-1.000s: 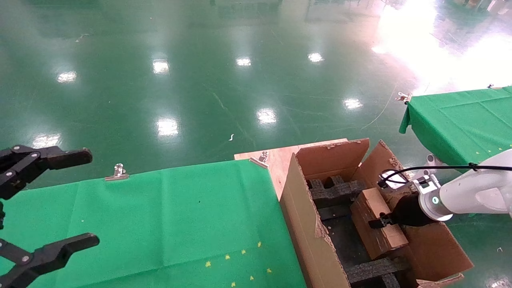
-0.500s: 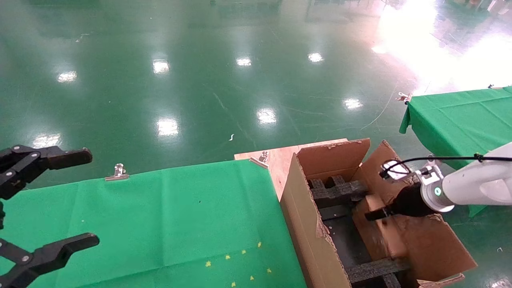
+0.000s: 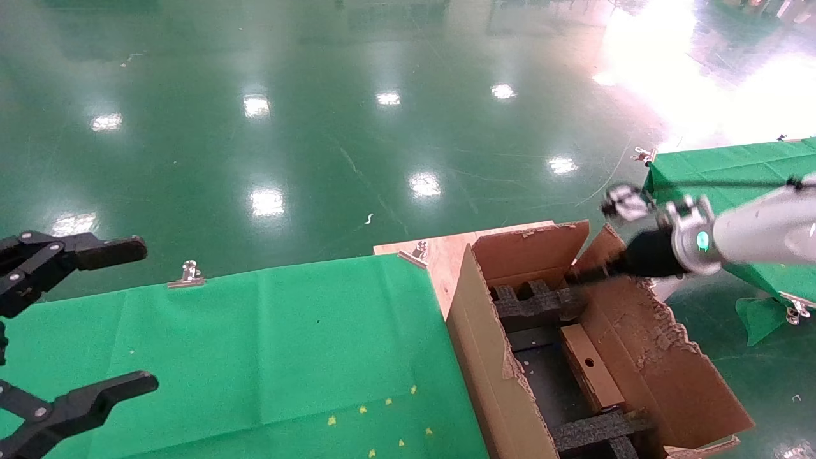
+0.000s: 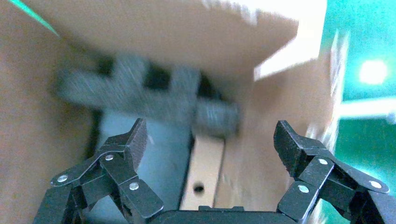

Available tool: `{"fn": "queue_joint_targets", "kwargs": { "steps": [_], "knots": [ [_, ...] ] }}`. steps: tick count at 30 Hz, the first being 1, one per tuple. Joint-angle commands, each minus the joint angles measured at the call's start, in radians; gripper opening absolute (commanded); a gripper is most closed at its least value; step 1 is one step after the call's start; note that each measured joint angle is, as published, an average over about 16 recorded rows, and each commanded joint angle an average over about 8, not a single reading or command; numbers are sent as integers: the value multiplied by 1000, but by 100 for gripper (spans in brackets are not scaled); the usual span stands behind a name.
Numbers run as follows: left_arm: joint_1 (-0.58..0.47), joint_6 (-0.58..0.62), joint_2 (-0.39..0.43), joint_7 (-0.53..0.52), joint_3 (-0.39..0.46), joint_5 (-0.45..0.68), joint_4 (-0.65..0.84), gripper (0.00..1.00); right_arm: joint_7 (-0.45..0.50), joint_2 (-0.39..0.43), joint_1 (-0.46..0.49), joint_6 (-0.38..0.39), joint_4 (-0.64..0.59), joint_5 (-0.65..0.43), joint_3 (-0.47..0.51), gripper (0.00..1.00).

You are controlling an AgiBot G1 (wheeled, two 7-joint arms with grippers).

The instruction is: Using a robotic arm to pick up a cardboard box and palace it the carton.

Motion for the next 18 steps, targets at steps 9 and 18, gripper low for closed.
{"fn": "queue_joint_targets", "kwargs": {
  "steps": [9,18],
  "knots": [
    [0,0,0,0,0,0,0,100,22,67,129,-86,199,83,59,100],
    [0,0,0,0,0,0,0,100,27,114,158,-138,315,141,95,100]
  ]
}}
